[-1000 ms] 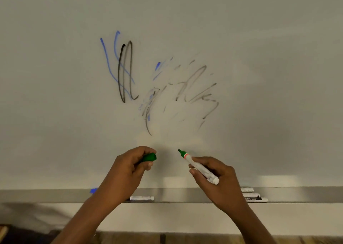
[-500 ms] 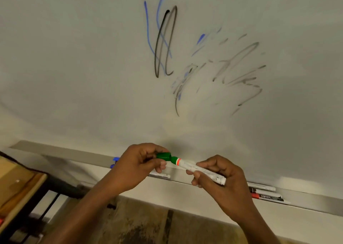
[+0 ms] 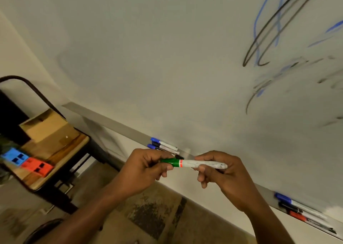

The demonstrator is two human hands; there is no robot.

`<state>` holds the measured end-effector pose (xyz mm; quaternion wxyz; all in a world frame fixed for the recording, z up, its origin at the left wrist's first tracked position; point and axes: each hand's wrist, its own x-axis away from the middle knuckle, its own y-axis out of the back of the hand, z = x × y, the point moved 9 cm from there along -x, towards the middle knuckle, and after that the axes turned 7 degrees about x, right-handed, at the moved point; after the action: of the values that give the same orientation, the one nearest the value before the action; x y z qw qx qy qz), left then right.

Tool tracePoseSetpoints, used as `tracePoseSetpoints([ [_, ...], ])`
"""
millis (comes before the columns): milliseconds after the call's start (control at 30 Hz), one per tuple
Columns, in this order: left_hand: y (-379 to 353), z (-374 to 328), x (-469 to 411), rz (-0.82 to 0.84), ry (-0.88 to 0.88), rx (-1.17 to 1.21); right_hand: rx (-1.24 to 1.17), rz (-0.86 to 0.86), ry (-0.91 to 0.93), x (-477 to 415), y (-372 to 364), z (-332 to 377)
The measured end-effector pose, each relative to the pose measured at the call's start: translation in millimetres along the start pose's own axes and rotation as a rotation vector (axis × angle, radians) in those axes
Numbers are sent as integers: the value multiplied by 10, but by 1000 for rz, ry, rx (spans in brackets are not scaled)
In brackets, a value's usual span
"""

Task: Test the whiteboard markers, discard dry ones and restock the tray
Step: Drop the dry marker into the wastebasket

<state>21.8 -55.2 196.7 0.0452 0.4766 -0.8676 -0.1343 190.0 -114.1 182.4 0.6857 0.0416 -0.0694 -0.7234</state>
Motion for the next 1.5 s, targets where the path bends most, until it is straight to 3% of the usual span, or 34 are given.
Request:
tracePoseSetpoints([
  [133,472,196,159,-67,-37,-1,83,101,-13,-251,-505,28],
  [267,965,626,358,-147,75,36,224,157,-74,-551,-1070,-129],
  [400,1361,1371,639,-200,286,197,437,213,-81,-801,-1663,-375],
  [500,1646,2004,989,-255,437,273,599,248,-192,-893,-2085,-659],
  [633,1996,2950,1646,-367,746,249,850,326,-174,-980,-2521,-738],
  [767,2397,4098,2749,-529,1115,180,991,576,-237,-970,-2906,-906],
  [833,2627,4356,3202,-611,1221,113,1090,634,-239,-976,-2981,-970],
  [967,3065,4766,4008,-879,1396,195,1205,692,-296,-981,-3009,-1047],
  [1067,3280,5313,4396,-1004,1397,320,1258,693,-314,-987,-2996,-1076],
  [1200,3404,5099,4266,-1118,1342,533,1282,715,-347,-965,-2998,-1087],
  [1400,3286,5189,3975,-989,1410,557,1268,684,-316,-904,-2932,-1087],
  [1500,2897,5155,3595,-736,1377,753,1274,663,-319,-859,-2845,-1089],
])
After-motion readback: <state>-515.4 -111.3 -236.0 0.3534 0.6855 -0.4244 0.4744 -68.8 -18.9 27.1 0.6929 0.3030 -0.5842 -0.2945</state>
